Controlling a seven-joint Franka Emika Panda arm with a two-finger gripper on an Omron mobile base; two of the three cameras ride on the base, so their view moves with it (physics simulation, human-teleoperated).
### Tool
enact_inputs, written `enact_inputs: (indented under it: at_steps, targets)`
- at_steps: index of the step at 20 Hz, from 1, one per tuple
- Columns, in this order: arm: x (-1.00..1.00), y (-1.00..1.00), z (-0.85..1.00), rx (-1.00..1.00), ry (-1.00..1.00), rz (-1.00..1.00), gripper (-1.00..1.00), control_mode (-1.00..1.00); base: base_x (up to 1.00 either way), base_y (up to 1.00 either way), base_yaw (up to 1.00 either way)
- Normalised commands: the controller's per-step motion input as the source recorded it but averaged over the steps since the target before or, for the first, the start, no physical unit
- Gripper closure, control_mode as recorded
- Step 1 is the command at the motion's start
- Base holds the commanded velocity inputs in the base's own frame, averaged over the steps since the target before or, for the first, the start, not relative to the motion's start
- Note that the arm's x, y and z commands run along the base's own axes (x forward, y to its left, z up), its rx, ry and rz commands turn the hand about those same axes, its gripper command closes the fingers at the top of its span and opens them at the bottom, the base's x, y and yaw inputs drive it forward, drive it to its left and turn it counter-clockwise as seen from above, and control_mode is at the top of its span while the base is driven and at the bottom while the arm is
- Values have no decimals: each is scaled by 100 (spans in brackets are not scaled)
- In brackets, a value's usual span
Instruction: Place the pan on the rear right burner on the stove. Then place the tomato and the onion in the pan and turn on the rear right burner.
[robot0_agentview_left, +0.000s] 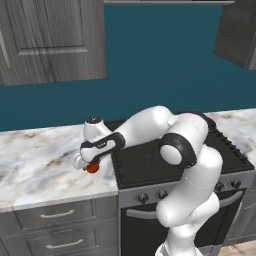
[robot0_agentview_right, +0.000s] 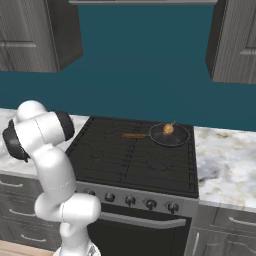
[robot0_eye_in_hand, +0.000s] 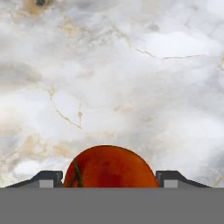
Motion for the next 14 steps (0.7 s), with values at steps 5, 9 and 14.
enact_inputs:
  at_steps: [5,9,14]
  targets:
    - [-4,-43,66,0,-4,-3,100,-100,0,0,0]
    - [0,-55,62,1,-2,-4,100,-100,0,0,0]
    - [3,-60,40,0,0,-7,100,-100,0,0,0]
